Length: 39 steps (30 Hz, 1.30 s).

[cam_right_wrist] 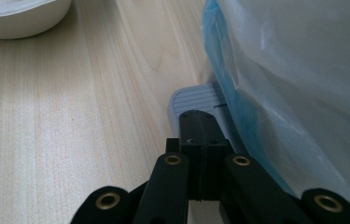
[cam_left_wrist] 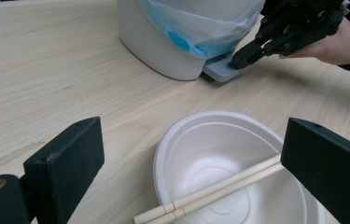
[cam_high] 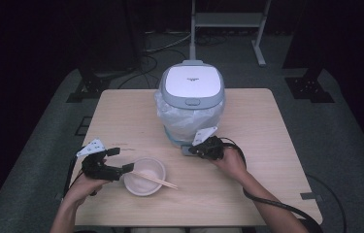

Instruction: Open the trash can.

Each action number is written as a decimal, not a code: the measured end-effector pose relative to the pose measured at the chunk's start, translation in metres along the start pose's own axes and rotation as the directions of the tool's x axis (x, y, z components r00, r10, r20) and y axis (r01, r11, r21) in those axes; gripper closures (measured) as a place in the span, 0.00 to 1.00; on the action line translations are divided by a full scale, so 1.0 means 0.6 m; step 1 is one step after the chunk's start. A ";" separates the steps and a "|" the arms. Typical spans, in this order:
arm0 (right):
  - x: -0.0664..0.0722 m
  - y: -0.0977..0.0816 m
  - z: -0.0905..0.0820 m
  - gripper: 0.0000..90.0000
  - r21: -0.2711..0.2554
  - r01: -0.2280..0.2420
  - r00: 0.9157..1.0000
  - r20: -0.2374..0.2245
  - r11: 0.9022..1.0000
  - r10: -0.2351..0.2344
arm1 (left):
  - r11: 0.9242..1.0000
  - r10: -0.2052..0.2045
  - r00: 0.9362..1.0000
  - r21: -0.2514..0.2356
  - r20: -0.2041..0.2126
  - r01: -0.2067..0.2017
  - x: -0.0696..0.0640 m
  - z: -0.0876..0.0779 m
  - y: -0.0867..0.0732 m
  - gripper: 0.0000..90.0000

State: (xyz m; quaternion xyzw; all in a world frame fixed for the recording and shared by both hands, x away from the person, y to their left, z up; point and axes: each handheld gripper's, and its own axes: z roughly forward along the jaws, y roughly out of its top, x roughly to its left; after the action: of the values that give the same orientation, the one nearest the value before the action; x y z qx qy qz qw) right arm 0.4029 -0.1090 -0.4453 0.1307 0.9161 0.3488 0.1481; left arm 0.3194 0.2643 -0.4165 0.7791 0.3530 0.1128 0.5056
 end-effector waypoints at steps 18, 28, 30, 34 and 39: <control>0.004 -0.004 0.003 1.00 0.005 -0.006 1.000 0.010 1.000 0.006 | 1.000 0.003 1.000 0.007 0.007 -0.003 -0.003 0.003 -0.002 0.06; 0.007 -0.005 0.007 1.00 0.016 0.000 1.000 0.013 1.000 0.000 | 1.000 0.005 1.000 0.008 0.011 -0.005 -0.004 0.003 -0.001 0.06; 0.009 -0.005 0.008 1.00 0.034 -0.015 1.000 0.012 0.999 0.014 | 1.000 0.005 1.000 0.009 0.008 -0.005 -0.004 0.002 -0.001 0.06; 0.010 -0.005 0.013 1.00 0.067 -0.024 1.000 0.013 0.997 0.023 | 1.000 0.004 1.000 0.008 0.007 -0.004 -0.003 0.000 -0.002 0.06; 0.006 -0.005 0.020 1.00 0.068 0.012 1.000 0.004 0.998 -0.013 | 1.000 0.005 1.000 0.009 0.007 -0.005 -0.002 -0.001 -0.003 0.06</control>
State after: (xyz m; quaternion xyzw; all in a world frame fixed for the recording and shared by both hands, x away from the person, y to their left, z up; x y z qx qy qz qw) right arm 0.4033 -0.1027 -0.4562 0.1307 0.9280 0.3161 0.1477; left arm 0.3178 0.2644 -0.4175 0.7826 0.3497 0.1097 0.5032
